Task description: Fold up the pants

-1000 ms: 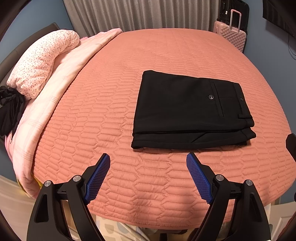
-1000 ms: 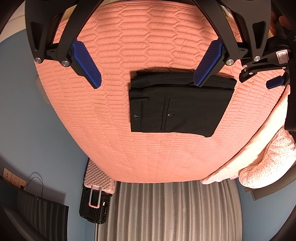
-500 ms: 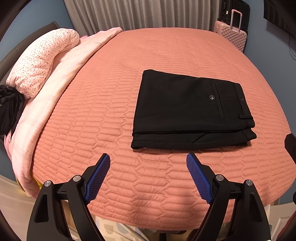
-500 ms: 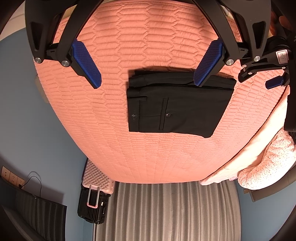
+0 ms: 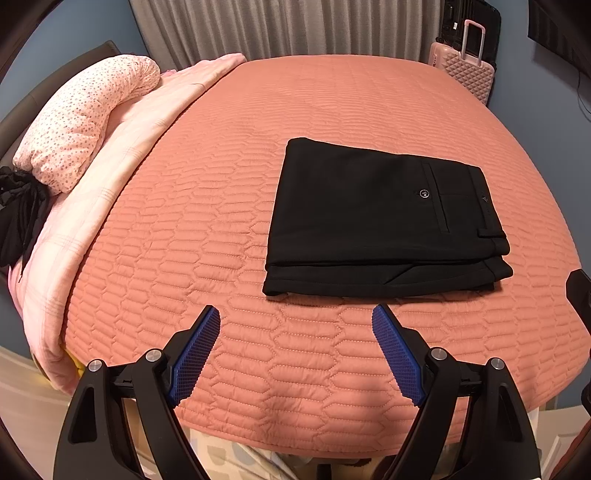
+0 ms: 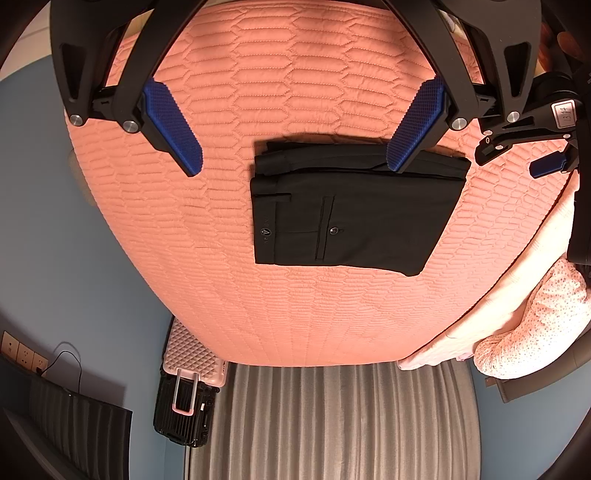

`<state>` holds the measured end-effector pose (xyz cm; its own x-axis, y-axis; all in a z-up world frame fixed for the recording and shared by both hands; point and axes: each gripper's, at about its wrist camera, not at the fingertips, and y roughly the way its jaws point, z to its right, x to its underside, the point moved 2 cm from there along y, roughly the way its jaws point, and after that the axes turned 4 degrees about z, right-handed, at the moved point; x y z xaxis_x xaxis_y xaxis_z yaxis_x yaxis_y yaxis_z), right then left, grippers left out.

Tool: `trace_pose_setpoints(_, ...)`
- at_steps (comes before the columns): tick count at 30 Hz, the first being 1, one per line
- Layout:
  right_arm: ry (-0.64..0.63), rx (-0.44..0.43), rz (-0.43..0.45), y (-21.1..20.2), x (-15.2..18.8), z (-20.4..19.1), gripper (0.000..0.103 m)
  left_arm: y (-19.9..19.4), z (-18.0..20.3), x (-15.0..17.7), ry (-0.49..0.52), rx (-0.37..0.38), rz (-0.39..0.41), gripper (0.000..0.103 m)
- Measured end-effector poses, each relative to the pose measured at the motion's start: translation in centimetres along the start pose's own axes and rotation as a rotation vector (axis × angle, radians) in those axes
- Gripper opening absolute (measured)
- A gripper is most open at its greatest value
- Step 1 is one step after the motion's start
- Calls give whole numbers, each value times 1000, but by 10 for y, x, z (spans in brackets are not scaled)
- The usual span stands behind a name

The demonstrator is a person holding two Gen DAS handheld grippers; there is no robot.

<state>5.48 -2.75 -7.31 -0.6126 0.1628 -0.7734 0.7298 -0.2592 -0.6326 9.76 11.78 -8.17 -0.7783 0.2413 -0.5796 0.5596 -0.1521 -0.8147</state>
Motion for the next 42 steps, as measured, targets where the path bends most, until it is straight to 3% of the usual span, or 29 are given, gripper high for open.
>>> trace_pose_setpoints(42, 1, -24, -2, -4, -2, -1, 98, -15, 0, -3, -7, 16, 41, 82)
